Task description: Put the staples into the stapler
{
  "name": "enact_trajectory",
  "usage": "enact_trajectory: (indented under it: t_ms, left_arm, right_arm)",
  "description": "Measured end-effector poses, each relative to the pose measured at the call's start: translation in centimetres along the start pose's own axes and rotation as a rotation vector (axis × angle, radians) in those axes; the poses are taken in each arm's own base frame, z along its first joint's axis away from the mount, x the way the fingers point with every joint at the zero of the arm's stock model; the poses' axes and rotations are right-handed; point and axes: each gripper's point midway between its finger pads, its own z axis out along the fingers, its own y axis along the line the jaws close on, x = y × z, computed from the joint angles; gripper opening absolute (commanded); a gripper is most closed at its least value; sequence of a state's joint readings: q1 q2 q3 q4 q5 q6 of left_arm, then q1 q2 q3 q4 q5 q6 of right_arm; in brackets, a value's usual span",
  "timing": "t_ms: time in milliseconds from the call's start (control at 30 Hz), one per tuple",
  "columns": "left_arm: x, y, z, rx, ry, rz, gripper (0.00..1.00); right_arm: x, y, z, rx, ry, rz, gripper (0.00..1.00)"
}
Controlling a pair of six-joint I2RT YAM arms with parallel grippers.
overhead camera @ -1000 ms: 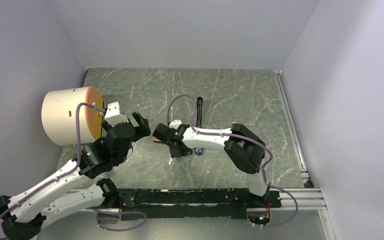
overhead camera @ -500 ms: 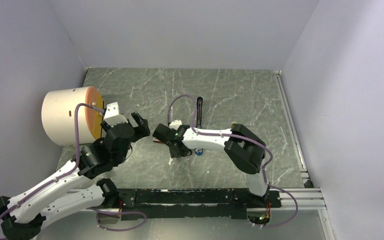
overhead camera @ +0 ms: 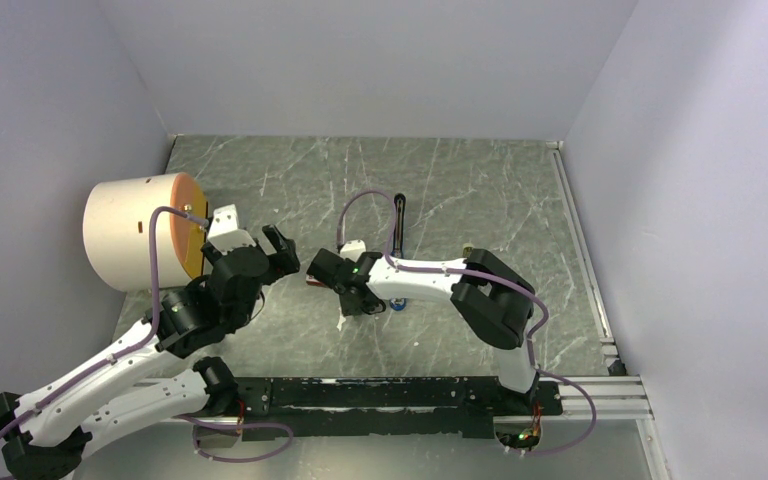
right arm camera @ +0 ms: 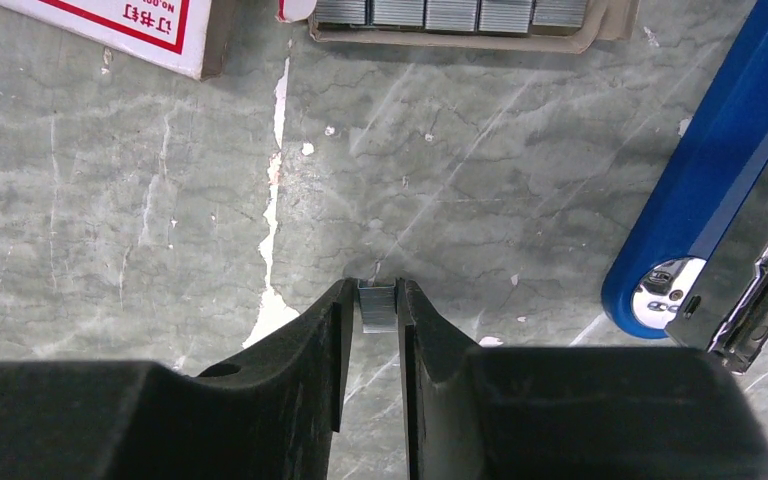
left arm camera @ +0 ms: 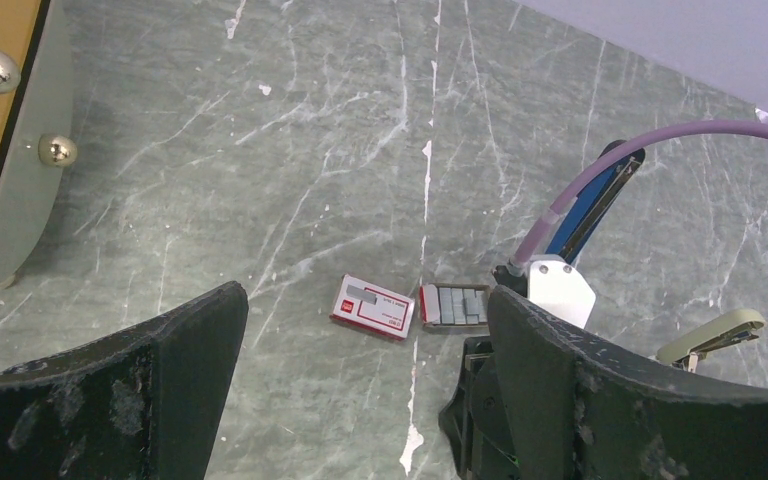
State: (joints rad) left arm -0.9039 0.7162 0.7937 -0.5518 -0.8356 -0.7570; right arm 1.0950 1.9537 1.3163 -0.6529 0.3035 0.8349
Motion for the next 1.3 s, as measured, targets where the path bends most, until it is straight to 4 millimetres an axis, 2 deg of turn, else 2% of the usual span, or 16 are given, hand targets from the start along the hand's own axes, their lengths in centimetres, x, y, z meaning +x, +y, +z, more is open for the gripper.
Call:
enact_trajectory:
  t_ms: [200,333,433,700,833,933,1067,1167,1300]
  left_arm:
    - [0.0,0.0,0.0,0.000,0.001,0.000,0.94]
    - [0.1,0.0,0.0,-0.001,0.002,0.002,0.94]
    - [0.1,0.0,0.0,-0.001,0.002,0.001,0.94]
    - [0.1,0.0,0.1,-0.001,0.003,0.002,0.94]
    - [0.1,0.0,0.1,-0.002,0.003,0.001,0.94]
    - [0.1,-0.1,0.1,-0.002,0.003,-0.006,0.94]
    - [-0.1,-0.1,0.0,0.004,-0.004,-0.016,0.95]
    - [-0.6,-0.3,-0.2,0.019,-0.019,-0.019,0.95]
    - [-1.2,-0.7,-0.2,0.042,-0.039,0.011,0.96]
  right_arm:
    - [-0.1,-0.1,0.0,0.003,-0.004,0.002,0.30]
    - [-0.2,-0.1,0.0,0.001,-0.005,0.003,0.20]
    - [-0.2,0.0,0.1,0.000,-0.007,0.005,0.17]
    - [-0.4,-0.2,0.0,-0.002,-0.021,0.009,0.18]
    - [-0.9,-1.4,-0.3,0.025,-0.056,0.001,0.19]
    - [-2.3,-2.2,-1.8,0.019,-0.107,0.010,0.19]
    - [-5.2,-3.3,-5.0,-0.027,-0.206,0.065,0.19]
    - [-7.0,-5.2,-7.1,-0.046,-0.272,0.123,0.19]
    - [-8.4,-8.4,-8.3,-0.032,-0.322,0.191,0.20]
